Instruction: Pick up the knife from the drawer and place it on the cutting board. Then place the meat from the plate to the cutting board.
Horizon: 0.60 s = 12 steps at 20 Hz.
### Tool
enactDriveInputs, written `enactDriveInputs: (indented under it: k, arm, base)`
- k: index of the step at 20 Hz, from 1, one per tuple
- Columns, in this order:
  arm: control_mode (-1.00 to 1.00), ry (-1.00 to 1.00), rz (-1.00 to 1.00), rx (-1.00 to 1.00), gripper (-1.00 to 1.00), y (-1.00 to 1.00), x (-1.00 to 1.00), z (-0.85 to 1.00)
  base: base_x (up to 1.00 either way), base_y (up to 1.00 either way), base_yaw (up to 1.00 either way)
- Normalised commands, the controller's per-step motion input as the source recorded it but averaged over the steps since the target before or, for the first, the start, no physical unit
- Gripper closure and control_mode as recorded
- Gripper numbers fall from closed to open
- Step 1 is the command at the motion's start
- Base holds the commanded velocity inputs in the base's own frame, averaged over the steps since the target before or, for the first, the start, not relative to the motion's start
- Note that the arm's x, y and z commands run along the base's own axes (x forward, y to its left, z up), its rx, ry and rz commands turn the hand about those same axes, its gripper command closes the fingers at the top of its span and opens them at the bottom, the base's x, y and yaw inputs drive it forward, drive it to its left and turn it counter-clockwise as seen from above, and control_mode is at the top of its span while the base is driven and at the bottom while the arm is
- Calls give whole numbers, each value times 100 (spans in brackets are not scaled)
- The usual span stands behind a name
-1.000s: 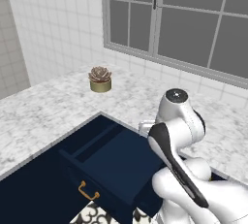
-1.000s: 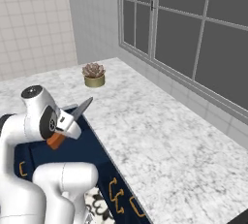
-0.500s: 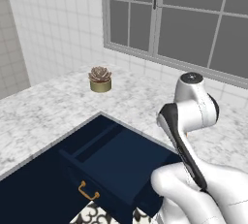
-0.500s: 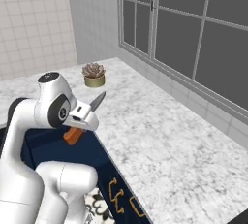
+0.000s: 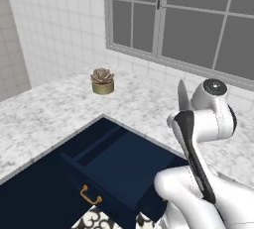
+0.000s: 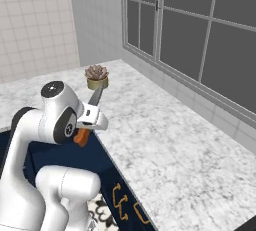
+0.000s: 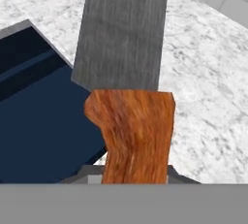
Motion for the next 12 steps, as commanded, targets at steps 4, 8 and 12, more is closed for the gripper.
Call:
enactDriveInputs:
  k: [4,8,12]
  arm:
    - [-100,-34,7,0,100,0,0,0]
    - [100,0,0,0,100,0,0,0]
    - [100,0,0,0,100,0,0,0]
  base:
    - [0,0,0]
    - [-26,1,0]
    - [-100,1,3]
